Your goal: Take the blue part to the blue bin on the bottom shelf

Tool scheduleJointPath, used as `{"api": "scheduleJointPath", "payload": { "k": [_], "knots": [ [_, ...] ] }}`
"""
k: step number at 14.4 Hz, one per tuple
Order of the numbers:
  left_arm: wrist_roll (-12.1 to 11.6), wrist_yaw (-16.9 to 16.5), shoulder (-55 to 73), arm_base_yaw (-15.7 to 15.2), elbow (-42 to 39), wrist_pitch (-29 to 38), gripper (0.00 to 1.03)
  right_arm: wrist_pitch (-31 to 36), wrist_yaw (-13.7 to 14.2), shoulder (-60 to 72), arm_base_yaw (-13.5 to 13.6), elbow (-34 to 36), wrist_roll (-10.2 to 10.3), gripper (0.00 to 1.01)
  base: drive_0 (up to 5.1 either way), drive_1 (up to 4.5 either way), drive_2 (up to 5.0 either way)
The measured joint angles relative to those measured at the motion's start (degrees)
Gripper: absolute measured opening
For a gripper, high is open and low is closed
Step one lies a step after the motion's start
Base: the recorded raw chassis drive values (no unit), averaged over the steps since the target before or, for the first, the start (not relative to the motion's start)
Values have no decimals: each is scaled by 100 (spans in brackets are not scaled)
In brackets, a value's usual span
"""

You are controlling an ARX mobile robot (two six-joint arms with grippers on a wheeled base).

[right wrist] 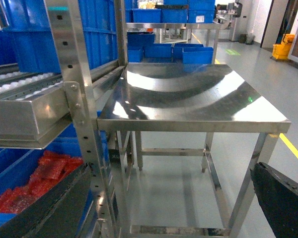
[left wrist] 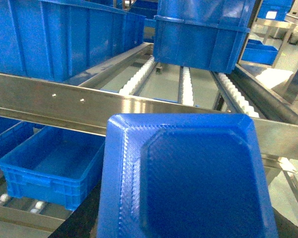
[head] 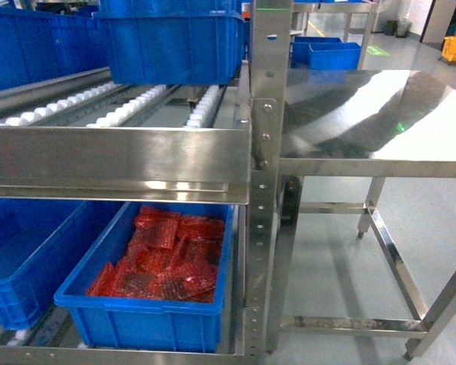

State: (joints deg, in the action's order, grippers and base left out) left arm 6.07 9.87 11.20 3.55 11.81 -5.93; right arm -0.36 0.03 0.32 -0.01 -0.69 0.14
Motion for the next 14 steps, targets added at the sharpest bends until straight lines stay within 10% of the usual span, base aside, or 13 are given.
{"api": "scheduleJointPath", "payload": {
  "k": [14],
  "knots": [
    [0,-2,4,0,0,2,43,7,-2,0,0,0,0,98,-505,241,241]
  ]
}}
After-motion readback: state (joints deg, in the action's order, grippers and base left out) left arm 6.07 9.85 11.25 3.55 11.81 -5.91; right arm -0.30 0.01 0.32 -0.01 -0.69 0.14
